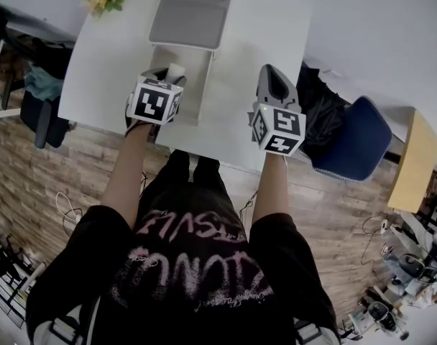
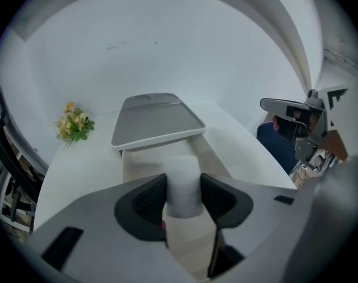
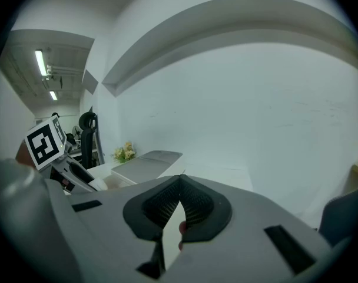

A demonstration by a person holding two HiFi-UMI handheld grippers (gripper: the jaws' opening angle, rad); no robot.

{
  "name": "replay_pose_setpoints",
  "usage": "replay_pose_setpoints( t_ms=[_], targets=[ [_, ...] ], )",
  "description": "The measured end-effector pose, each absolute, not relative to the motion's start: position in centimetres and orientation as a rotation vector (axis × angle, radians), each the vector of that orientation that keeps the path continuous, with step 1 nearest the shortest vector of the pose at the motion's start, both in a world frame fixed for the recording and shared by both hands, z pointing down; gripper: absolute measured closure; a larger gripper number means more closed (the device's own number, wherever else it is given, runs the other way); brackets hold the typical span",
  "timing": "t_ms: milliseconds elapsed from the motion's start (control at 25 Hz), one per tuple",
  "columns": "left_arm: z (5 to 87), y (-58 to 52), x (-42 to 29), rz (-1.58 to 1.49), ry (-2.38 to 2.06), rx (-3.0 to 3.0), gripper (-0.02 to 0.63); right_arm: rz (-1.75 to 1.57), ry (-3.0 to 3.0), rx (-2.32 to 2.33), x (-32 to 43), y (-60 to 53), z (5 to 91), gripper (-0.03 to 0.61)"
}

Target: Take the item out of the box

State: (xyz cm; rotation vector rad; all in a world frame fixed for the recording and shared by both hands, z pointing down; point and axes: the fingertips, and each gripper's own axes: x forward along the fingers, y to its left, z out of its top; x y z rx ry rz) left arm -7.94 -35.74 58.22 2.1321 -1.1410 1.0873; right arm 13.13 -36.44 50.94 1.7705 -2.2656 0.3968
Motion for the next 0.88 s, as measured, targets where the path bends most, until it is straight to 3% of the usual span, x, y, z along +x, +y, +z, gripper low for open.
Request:
replay_pose_setpoints(
  t_ms=[880],
  targets=[
    [47.8,-37.0,-9.9,0.713,-1.307,2.372,0.434,0.27,-2.37,1.825,11.7,-36.2,43.3,0.569]
  ],
)
